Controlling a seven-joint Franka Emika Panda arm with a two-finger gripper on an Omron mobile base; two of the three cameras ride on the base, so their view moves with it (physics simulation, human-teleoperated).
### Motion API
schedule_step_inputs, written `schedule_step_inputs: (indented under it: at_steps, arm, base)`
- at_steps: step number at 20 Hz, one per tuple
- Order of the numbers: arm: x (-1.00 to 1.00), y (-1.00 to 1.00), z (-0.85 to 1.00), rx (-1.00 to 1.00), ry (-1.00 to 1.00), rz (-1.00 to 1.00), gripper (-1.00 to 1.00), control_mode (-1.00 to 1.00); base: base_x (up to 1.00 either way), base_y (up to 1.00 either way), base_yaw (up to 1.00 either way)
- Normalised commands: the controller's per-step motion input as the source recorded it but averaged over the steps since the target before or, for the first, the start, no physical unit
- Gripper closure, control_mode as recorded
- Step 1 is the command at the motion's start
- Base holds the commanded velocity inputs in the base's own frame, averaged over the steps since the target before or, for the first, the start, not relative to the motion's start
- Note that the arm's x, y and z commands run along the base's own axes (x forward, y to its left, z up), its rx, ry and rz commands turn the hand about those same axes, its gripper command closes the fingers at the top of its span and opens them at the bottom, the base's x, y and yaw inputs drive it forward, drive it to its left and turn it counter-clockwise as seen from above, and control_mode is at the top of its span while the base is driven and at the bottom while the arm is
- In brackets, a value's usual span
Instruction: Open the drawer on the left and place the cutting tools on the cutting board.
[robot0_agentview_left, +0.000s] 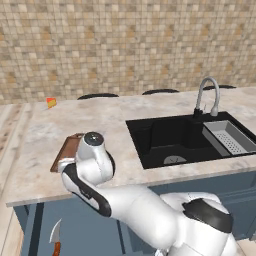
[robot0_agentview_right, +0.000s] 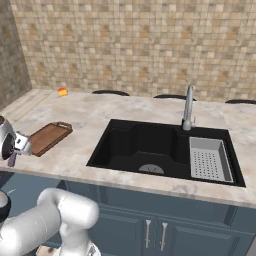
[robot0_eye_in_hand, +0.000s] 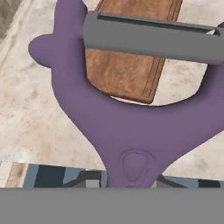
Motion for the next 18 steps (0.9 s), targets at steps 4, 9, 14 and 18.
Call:
schedule_step_inputs:
  at_steps: [4, 9, 14, 18]
  arm:
    - [1.0, -0.11, 0.59, 0.13, 0.0, -0.17, 1.0, -1.0]
    - [0.93, -0.05, 0.26, 0.05, 0.0, -0.11, 1.0, -1.0]
    - [0.53, 0.0, -0.05, 0.0, 0.1, 0.0, 1.0, -1.0]
    - [0.5, 0.0, -0.1, 0.0, 0.14, 0.0, 1.0, -1.0]
  base:
    - [0.0, 0.0, 0.0]
    - [0.0, 0.0, 0.0]
    - [0.0, 0.0, 0.0]
    - [0.0, 0.0, 0.0]
